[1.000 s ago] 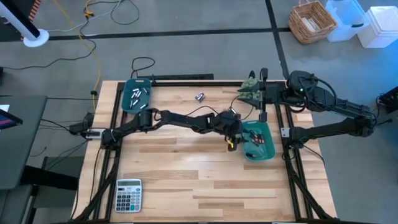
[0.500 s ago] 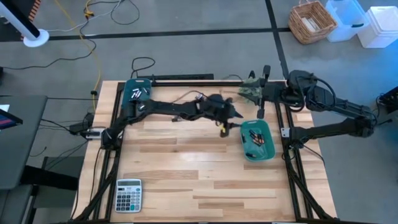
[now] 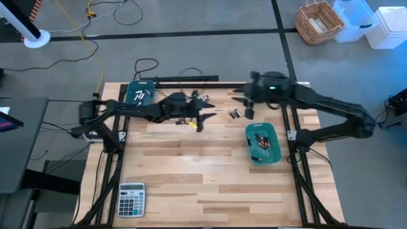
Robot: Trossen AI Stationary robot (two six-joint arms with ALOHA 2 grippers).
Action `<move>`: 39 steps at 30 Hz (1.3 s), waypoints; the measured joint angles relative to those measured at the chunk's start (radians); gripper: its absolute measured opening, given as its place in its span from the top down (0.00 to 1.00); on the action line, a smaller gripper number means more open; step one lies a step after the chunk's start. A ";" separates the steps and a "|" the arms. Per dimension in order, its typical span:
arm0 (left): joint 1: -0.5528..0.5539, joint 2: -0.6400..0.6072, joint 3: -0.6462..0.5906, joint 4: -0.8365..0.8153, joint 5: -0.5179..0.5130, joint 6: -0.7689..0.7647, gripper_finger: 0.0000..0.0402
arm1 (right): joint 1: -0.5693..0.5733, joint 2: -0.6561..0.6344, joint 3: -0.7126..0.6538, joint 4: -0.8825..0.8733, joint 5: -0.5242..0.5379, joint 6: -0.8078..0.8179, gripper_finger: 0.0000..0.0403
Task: Sort batteries
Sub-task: Put the brown-block battery into the green bin
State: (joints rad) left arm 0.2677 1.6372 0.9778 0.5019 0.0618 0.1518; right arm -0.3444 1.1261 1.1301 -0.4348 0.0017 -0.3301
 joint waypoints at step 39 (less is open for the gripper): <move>0.205 -0.493 -0.473 0.040 -0.045 0.000 0.61 | -0.150 0.533 -0.195 0.119 0.024 0.147 0.46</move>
State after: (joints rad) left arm 0.4725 1.1442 0.5045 0.5419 0.0170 0.1520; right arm -0.4946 1.6589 0.9352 -0.3161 0.0255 -0.1834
